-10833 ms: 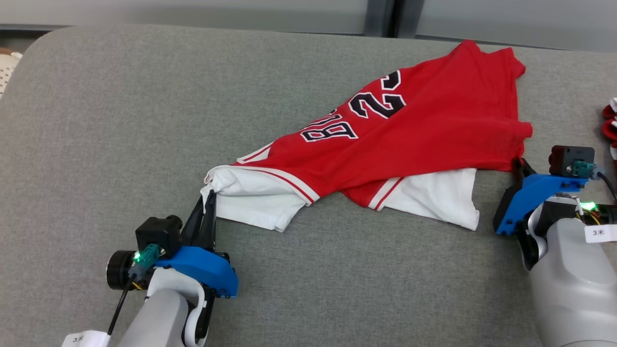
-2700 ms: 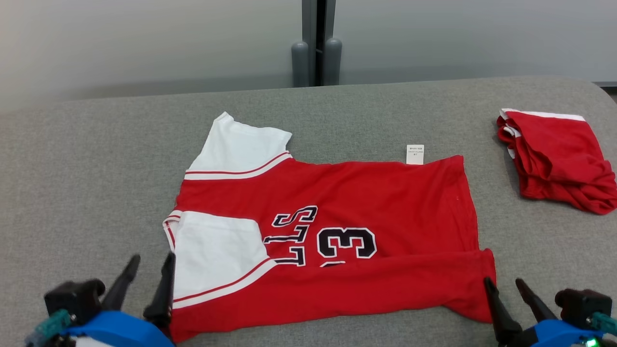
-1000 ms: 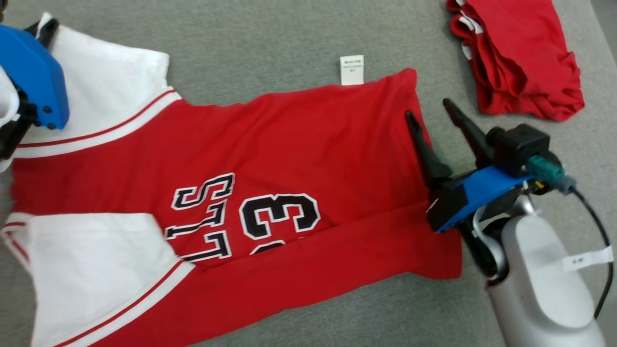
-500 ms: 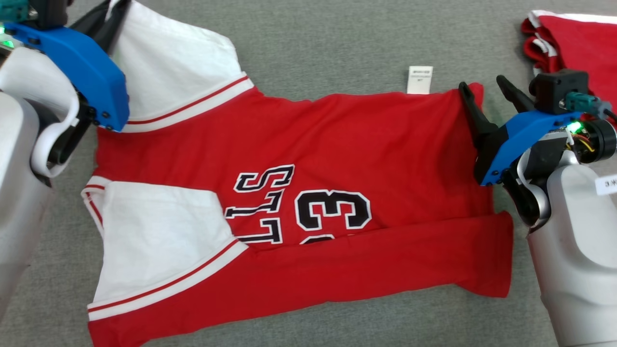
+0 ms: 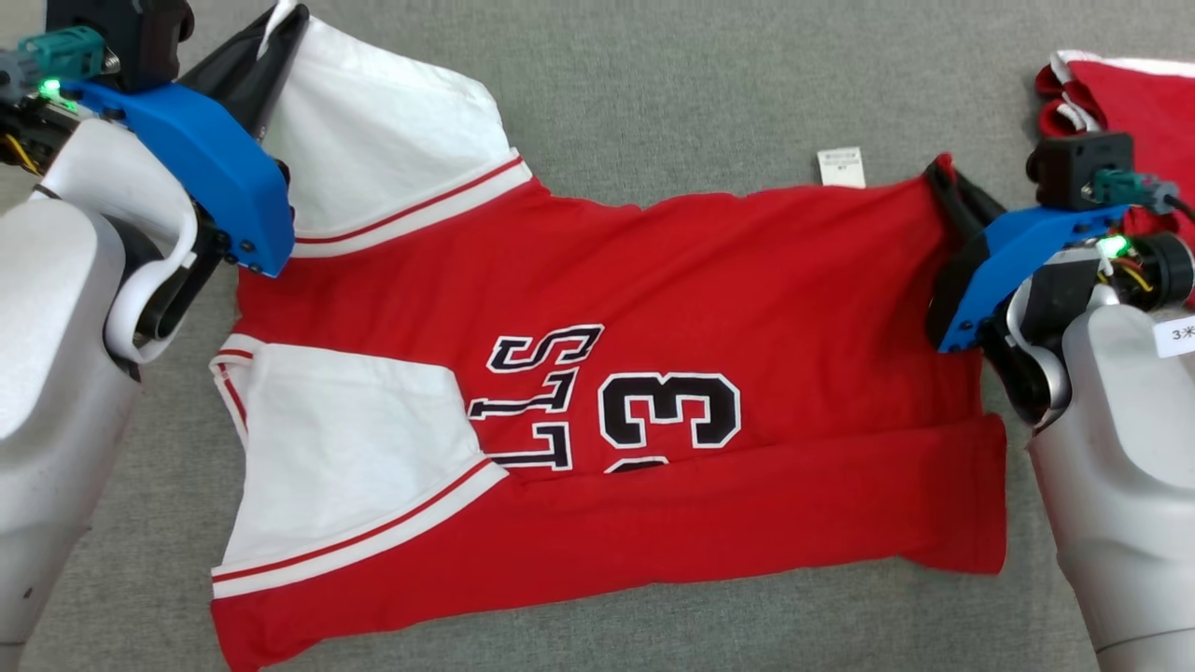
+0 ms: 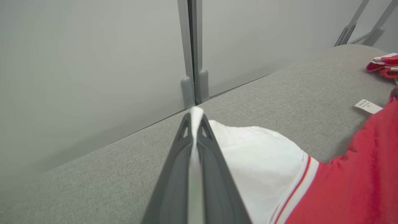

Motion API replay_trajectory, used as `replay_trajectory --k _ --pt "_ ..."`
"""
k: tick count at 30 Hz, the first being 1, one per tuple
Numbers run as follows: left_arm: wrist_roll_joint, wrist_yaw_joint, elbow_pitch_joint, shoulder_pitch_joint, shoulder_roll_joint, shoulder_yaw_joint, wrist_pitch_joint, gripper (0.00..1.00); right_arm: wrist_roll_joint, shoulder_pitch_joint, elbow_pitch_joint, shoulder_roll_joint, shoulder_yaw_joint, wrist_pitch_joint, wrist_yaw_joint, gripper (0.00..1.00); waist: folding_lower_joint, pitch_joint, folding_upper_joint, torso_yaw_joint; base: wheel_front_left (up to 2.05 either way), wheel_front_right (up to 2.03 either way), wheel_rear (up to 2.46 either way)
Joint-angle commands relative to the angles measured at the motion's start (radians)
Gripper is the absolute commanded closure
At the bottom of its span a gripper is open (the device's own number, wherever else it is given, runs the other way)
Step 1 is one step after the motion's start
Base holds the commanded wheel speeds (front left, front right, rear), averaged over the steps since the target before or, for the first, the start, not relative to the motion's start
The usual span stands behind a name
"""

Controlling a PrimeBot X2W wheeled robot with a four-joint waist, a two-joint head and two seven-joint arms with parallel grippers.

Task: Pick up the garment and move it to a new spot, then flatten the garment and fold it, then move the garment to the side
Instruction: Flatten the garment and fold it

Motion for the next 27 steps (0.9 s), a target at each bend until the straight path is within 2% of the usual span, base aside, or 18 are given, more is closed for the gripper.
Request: replay_trajectory --k 1,5,10,13,16,22,27 --pt "0.000 -0.001 0.004 0.013 0.001 0.001 -0.008 1.00 -0.005 -0.018 0.002 -0.004 -0.002 -0.013 0.000 1.00 0.0001 -0.008 0.0000 -0.002 0.00 0.00 0.00" --pt "-0.032 -0.001 -0.007 0.064 -0.006 0.004 -0.056 1.00 -0.003 0.005 0.024 0.005 0.012 -0.082 0.000 1.00 0.0001 -0.061 0.0000 0.006 0.00 0.00 0.00" --pt "-0.066 0.004 -0.058 0.201 0.010 0.010 -0.139 1.00 0.019 0.094 0.021 -0.010 0.053 -0.170 0.000 1.00 0.0001 -0.145 0.0000 0.023 0.00 0.00 0.00" --pt "-0.093 0.024 -0.102 0.316 0.017 0.020 -0.197 1.00 0.049 0.175 0.000 -0.015 0.061 -0.223 0.000 1.00 0.0001 -0.199 0.0000 0.031 0.00 0.00 0.00" --pt "-0.134 0.063 -0.159 0.481 0.025 0.036 -0.266 1.00 0.062 0.294 -0.046 -0.024 0.036 -0.280 0.000 1.00 0.0001 -0.256 0.0000 0.041 0.00 0.00 0.00" --pt "-0.206 0.109 -0.185 0.677 0.008 0.063 -0.346 1.00 0.040 0.443 -0.110 0.007 -0.021 -0.317 0.000 1.00 0.0001 -0.306 0.0000 0.048 0.00 0.00 0.00" --pt "-0.242 0.108 -0.151 0.762 -0.027 0.060 -0.394 1.00 0.018 0.523 -0.144 0.039 -0.048 -0.317 0.000 1.00 0.0001 -0.321 0.0000 0.051 0.00 0.00 0.00"
